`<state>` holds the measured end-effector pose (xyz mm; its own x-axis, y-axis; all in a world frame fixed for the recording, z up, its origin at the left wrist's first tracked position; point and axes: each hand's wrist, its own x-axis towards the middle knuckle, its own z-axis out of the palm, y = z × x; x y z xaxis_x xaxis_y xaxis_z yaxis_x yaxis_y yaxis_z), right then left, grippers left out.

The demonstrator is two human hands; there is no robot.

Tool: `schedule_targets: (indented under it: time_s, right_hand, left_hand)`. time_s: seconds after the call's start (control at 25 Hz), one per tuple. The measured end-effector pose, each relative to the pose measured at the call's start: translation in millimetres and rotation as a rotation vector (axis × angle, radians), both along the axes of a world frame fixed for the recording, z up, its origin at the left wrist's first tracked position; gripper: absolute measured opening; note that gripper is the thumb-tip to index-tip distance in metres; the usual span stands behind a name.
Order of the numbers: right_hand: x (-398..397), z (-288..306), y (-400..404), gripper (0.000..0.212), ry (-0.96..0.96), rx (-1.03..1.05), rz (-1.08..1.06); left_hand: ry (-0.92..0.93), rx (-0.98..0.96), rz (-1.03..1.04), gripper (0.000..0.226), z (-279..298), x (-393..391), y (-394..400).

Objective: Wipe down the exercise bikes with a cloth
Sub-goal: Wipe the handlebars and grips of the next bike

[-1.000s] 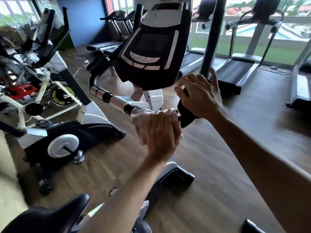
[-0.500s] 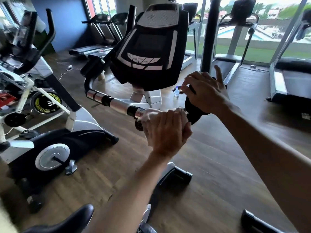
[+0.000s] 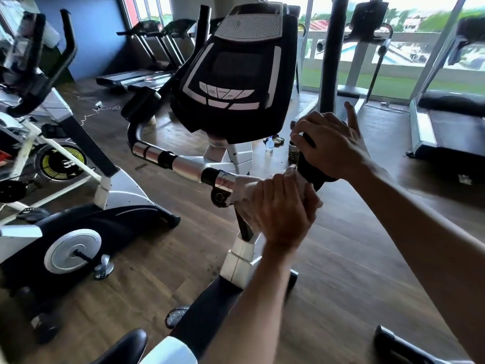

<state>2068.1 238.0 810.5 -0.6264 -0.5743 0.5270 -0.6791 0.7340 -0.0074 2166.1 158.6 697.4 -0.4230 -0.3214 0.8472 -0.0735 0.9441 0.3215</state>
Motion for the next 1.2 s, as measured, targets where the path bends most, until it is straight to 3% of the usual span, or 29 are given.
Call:
schedule_targets:
  time_s: [0.08, 0.12, 0.24, 0.32, 0.36, 0.48, 0.56, 0.72, 0.88, 1.0, 1.12, 1.2]
  right_hand:
    - [-0.4, -0.3, -0.5, 0.034, 0.006, -0.009, 0.003]
    - [-0.8, -0.4, 0.6, 0.034, 0.008, -0.014, 0.009]
    - [-2.8, -1.6, 2.5, 0.030, 0.001, -0.026, 0.033]
    - [-4.3, -2.0, 2.5, 0.029, -0.013, -0.032, 0.035]
    - [-4.8, -2.1, 3.0, 0.028, -0.015, -0.039, 0.035]
    - [-4.3, -1.8, 3.0, 0.026, -0.007, -0.052, 0.035]
    - [-3.6, -0.8, 1.7, 0.026, -0.013, -0.041, 0.043]
    - [-3.2, 0.8, 0.9, 0.026, -0.006, -0.030, 0.057]
    - [-1.6, 0.5, 2.2, 0.030, -0.025, -0.040, 0.051]
    - [0.2, -1.1, 3.7, 0.032, 0.003, -0.018, 0.053]
    - [3.6, -1.2, 3.0, 0.035, 0.040, 0.059, 0.033]
    - [8.0, 0.3, 0.8, 0.041, 0.017, 0.098, -0.006]
  left_hand:
    - [-0.016, 0.173, 0.051, 0.044, 7.6, -2.1, 22.4]
    - [-0.005, 0.156, 0.043, 0.046, 7.7, -1.9, 21.6]
    - [0.023, -0.286, -0.118, 0.059, -4.5, 2.4, -30.6]
    - [0.014, -0.460, -0.233, 0.061, -4.9, 2.9, -63.0]
    - [0.014, -0.447, -0.209, 0.059, -6.4, 3.4, -62.5]
    - [0.049, -0.116, -0.056, 0.050, -6.2, 3.4, -19.5]
    - [0.071, -0.006, -0.052, 0.043, -2.5, 3.7, -4.1]
    - [0.062, -0.077, -0.157, 0.035, 16.9, 17.6, -40.1]
    - [0.107, 0.010, -0.153, 0.061, 49.8, 36.6, -84.8]
    - [0.105, -0.011, -0.075, 0.047, 67.1, 50.9, -134.6]
    - [-0.087, -0.094, -0.151, 0.037, 62.8, 50.0, -151.0]
    - [-0.315, -0.207, -0.223, 0.037, 45.3, 35.5, -128.8]
